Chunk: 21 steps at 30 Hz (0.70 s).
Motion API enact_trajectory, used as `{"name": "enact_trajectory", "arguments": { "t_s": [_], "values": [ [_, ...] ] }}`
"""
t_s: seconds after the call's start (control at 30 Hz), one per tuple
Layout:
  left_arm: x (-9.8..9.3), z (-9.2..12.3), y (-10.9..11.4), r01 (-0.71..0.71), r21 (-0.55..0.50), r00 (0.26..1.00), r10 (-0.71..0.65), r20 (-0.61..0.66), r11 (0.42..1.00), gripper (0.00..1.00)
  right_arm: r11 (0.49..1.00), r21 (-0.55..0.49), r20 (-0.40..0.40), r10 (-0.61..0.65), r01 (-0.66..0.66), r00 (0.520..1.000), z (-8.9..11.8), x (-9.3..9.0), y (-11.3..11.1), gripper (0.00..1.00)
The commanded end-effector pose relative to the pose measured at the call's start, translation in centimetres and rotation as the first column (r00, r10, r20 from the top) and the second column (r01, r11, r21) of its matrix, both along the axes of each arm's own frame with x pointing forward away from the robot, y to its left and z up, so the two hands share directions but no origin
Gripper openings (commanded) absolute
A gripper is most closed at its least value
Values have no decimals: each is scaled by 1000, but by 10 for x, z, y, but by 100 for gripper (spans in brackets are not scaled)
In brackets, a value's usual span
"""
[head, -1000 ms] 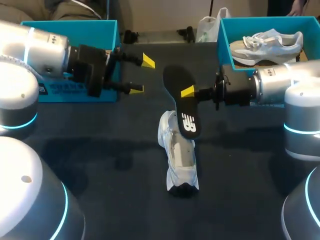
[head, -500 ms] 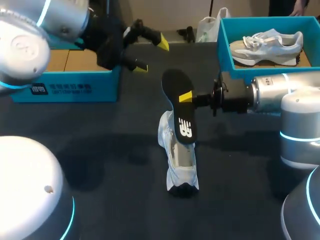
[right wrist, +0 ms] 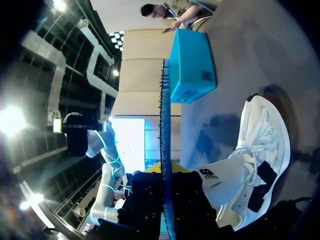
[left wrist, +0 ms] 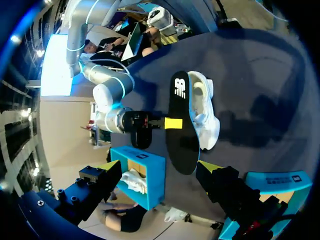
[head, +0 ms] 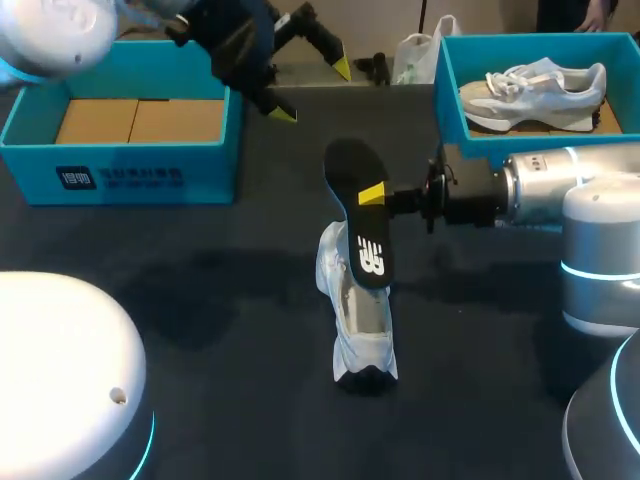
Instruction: Take the shoe out of the shoebox, open the shoe tongue, remove and reinsert the insole, then place the shoe into the shoebox
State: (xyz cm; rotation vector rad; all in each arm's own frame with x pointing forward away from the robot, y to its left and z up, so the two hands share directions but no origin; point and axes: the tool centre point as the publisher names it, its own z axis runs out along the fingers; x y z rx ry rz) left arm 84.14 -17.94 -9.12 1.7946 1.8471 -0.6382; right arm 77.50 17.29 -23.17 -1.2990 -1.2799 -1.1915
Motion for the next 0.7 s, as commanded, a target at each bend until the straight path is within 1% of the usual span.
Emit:
{"name": "enact_trajectory", "arguments": {
  "t_s": [0.03,0.13,0.2,0.27,0.47,0.6,0.7],
  "values": [
    [16,0,-14,44,443,999,-28,-44,895,100,1000,-3,0,-3,3,1000,0,-1,1,0],
    [18,-5,-19,55,507,998,-32,-54,860,100,1000,-3,0,-3,3,1000,0,-1,1,0],
    [20,-9,-22,68,539,996,-27,-83,839,100,1000,-3,0,-3,3,1000,0,-1,1,0],
    [20,-12,-24,59,574,997,-18,-77,817,100,1000,-3,0,-3,3,1000,0,-1,1,0],
    [21,-21,-31,70,638,996,-15,-91,767,100,1000,-3,0,-3,3,1000,0,-1,1,0],
    [20,-28,-37,81,688,995,-21,-95,721,100,1000,-3,0,-3,3,1000,0,-1,1,0],
    [23,-30,-40,74,705,995,-5,-100,705,100,1000,-3,0,-3,3,1000,0,-1,1,0]
  ]
}}
